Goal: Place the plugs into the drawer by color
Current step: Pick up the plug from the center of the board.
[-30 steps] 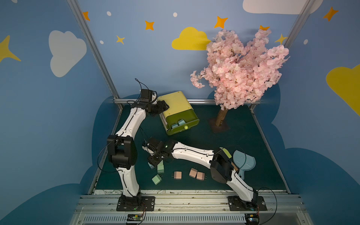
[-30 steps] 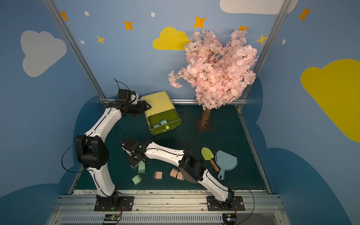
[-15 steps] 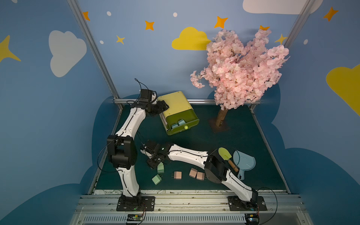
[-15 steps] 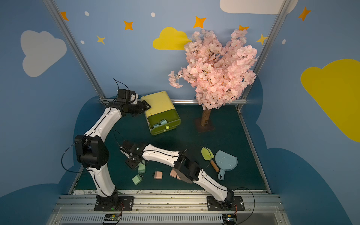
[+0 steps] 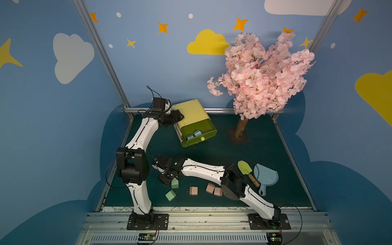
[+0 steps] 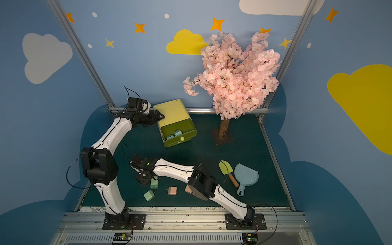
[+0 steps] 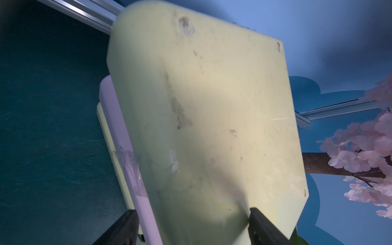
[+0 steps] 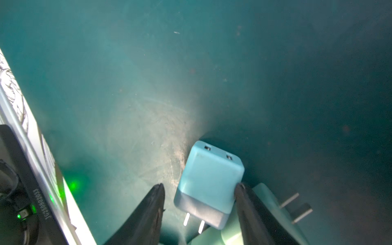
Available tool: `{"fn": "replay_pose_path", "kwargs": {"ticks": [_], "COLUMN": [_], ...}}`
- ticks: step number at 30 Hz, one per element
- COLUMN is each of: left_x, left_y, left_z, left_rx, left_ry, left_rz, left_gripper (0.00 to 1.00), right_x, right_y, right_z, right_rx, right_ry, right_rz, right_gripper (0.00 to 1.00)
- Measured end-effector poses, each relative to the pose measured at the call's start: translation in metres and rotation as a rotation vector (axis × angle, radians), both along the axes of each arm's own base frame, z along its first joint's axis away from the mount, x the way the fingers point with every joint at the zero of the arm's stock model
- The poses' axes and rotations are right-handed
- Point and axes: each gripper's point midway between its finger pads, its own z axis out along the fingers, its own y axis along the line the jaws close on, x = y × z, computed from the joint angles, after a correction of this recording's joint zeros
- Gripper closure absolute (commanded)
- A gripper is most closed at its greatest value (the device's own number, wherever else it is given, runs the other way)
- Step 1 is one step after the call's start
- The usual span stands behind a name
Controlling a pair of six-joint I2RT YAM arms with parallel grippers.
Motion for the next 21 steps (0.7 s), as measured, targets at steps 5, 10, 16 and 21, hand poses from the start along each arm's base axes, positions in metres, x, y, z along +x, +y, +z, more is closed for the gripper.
{"fn": "replay_pose_path", "kwargs": {"ticks": [5, 10, 16, 21], "left_x": [-0.001, 0.0, 0.0, 0.0], "left_y": [0.0, 0.0, -0.001, -0.001], "left_z": [-0.001, -0.001, -0.001, -0.001], "left_rx": [-0.004, -0.004, -0.004, -0.004], "left_ry": [0.002, -0.002, -0.002, -0.002], "left_rz": [-0.001, 0.0, -0.001, -0.001], "left_gripper": [0.17, 0.17, 0.17, 0.17], "right_x": [0.002, 0.003, 0.004, 0.005], "right_y": [0.003, 0.004, 0.005, 0.005], "right_z": [-0.004, -0.016, -0.02, -0.018], "right_rx": [-0.004, -0.021, -0.029, -0.027], "right_ry": [-0.005, -0.001, -0.006, -0.011], "right_rz": [-0.003, -0.003, -0.004, -0.005], "right_gripper": [0.39, 0.4, 0.48, 0.52]}}
